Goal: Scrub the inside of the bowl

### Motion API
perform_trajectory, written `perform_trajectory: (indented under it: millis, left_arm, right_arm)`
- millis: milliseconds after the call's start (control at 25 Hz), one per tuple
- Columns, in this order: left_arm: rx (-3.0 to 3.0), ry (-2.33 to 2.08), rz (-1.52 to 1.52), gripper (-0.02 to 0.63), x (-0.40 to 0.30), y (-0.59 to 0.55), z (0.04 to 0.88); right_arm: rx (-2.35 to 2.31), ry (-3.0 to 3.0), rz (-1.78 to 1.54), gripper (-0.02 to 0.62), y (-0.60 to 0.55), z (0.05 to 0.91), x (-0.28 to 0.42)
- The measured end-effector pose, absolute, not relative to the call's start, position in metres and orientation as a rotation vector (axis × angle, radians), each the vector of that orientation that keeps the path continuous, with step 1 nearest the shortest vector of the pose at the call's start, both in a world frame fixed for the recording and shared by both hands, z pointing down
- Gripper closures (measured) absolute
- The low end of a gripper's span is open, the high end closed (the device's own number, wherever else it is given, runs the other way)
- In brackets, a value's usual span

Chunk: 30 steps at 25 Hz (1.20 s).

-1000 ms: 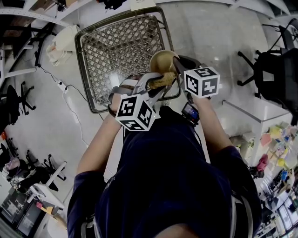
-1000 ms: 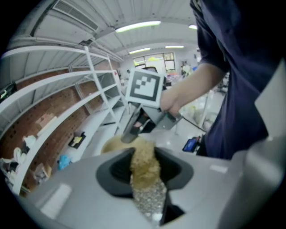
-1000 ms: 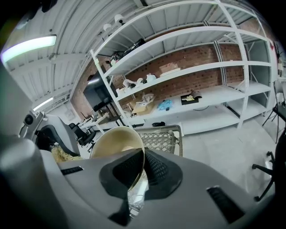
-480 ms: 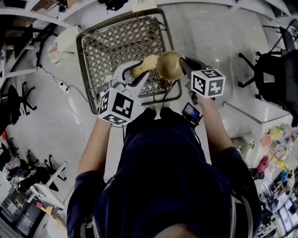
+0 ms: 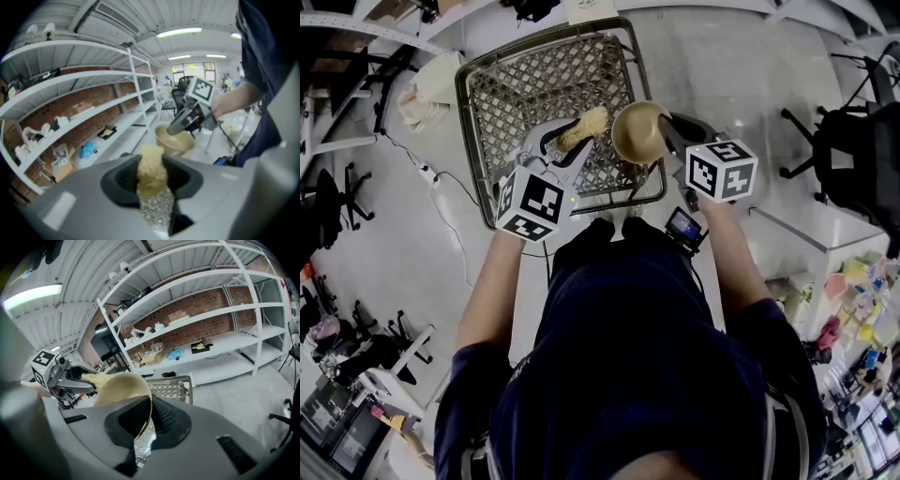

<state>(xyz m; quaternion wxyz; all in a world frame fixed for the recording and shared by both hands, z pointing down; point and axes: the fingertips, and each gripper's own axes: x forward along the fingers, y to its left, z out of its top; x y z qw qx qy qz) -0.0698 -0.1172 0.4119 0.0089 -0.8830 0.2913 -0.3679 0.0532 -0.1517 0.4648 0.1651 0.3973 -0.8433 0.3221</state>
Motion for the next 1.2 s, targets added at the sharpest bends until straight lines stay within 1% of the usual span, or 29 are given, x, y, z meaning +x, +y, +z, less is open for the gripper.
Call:
perform_trajectory:
  millis: [1200]
  left_arm:
    - [-2.748,0.907,-1.159,0.480,-0.0605,-0.1150,0.4097]
  right_arm:
    - [1.105,-2.407,0.889,0.581,-0.1492,0.4625,0.0552]
